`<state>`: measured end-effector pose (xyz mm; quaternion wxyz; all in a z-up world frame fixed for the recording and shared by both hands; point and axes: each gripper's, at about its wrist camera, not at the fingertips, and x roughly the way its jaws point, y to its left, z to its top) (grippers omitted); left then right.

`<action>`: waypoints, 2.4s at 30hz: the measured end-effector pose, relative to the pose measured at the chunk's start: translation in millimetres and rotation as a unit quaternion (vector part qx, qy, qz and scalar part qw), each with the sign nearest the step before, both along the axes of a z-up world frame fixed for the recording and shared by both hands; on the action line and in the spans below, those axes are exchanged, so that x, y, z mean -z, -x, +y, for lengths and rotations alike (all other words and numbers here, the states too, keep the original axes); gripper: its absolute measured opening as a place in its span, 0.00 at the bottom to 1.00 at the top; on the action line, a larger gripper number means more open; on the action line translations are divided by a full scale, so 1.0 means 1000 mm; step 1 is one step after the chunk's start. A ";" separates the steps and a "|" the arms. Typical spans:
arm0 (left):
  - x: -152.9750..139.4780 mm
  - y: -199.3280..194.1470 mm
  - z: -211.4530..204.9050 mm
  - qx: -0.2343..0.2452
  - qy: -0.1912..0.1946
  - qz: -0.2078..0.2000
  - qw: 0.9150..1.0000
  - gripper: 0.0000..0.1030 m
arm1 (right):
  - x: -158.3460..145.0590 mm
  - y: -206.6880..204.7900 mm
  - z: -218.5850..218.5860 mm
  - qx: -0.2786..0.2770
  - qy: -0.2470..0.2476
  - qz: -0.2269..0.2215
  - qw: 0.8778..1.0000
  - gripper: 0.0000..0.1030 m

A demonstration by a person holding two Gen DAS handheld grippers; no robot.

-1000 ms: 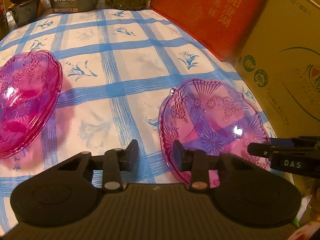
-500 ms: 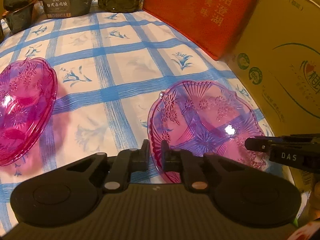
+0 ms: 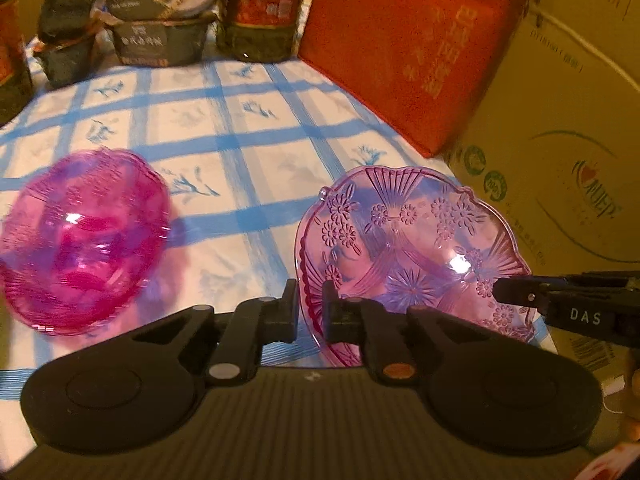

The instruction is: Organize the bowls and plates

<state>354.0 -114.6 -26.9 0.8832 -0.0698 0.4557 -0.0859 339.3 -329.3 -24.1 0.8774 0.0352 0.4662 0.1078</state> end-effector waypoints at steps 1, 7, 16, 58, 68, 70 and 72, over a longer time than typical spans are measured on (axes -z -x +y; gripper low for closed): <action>-0.004 0.003 0.004 -0.002 -0.001 -0.002 1.000 0.09 | -0.003 0.003 0.004 -0.002 -0.001 -0.002 1.000 0.16; -0.024 0.024 0.036 -0.014 -0.011 -0.010 1.000 0.09 | -0.016 0.021 0.036 -0.020 -0.011 -0.009 1.000 0.16; -0.040 0.051 0.092 -0.040 -0.029 -0.015 0.999 0.09 | -0.021 0.040 0.091 -0.052 -0.028 -0.012 0.998 0.16; -0.030 -0.028 0.216 -0.057 -0.061 0.001 0.997 0.09 | 0.003 -0.030 0.216 -0.071 -0.050 -0.017 0.996 0.17; -0.008 -0.055 0.225 -0.042 -0.079 0.020 0.996 0.10 | 0.027 -0.049 0.229 -0.072 -0.046 -0.004 0.996 0.17; -0.004 -0.057 0.225 -0.040 -0.082 0.022 0.996 0.10 | 0.030 -0.052 0.230 -0.073 -0.046 -0.001 0.996 0.17; -0.001 -0.059 0.226 -0.038 -0.083 0.025 0.996 0.10 | 0.033 -0.053 0.231 -0.072 -0.045 0.000 0.996 0.17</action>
